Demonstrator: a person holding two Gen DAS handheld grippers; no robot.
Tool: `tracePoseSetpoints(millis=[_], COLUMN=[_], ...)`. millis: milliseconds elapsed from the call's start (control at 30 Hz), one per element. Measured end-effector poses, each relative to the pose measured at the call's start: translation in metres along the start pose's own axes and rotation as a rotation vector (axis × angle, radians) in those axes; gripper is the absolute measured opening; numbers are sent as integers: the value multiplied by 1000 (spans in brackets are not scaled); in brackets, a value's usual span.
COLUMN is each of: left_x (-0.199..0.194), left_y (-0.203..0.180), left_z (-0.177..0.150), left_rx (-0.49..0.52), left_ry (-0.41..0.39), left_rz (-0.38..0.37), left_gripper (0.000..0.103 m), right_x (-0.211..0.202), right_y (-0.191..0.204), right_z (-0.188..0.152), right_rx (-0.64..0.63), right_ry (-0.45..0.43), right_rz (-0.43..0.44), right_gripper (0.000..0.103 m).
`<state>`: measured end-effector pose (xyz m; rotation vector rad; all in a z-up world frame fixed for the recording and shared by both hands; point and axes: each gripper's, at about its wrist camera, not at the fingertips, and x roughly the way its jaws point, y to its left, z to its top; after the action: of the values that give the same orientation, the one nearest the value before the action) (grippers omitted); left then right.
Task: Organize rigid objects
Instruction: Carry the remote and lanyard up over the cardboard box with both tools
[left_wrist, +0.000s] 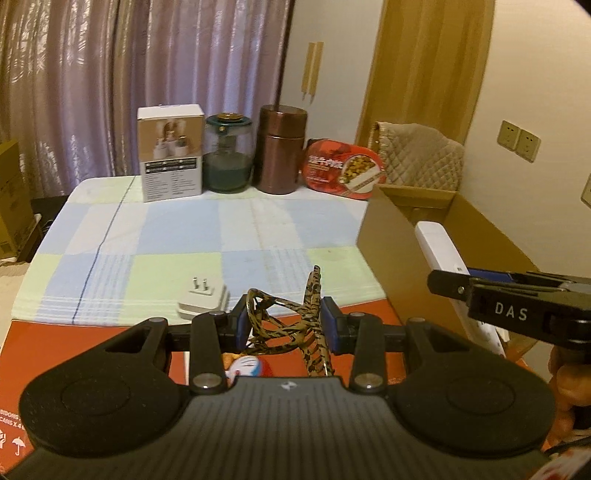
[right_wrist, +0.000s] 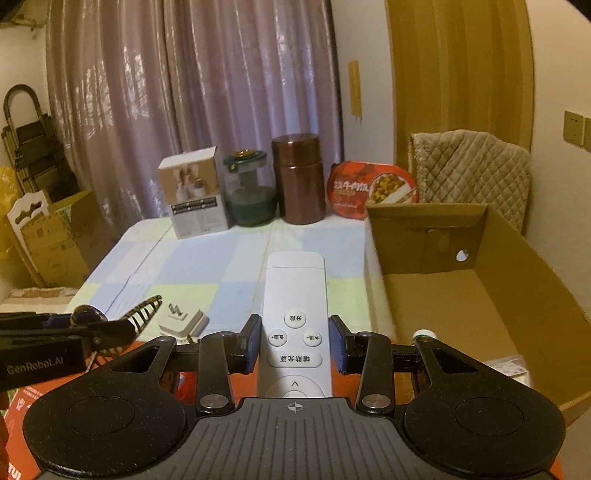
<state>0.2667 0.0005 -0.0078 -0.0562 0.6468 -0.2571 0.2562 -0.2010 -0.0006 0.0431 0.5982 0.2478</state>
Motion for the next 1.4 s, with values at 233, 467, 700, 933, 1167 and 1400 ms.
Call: tracePoseSetpoints(millis=[233, 467, 700, 933, 1167, 1400], left_x=[1, 3, 8, 27, 61, 88], left_y=[-15, -45, -101, -152, -188, -207], left_z=[4, 20, 33, 40, 33, 27], left_rx=[24, 57, 109, 169, 183, 190], left_ry=[7, -20, -48, -44, 5, 54], left_rz=[-27, -69, -157, -204, -248, -257], left_gripper=[34, 34, 34, 34, 34, 34], right_x=[-6, -21, -40, -48, -44, -29], right_y=[-15, -34, -100, -157, -195, -211], right_z=[2, 18, 31, 31, 26, 26], right_rx=[17, 38, 43, 72, 111, 106], right_ry=[-3, -36, -56, -20, 7, 26], right_rz=[-17, -18, -124, -158, -146, -129], right_gripper=[35, 35, 35, 35, 35, 35])
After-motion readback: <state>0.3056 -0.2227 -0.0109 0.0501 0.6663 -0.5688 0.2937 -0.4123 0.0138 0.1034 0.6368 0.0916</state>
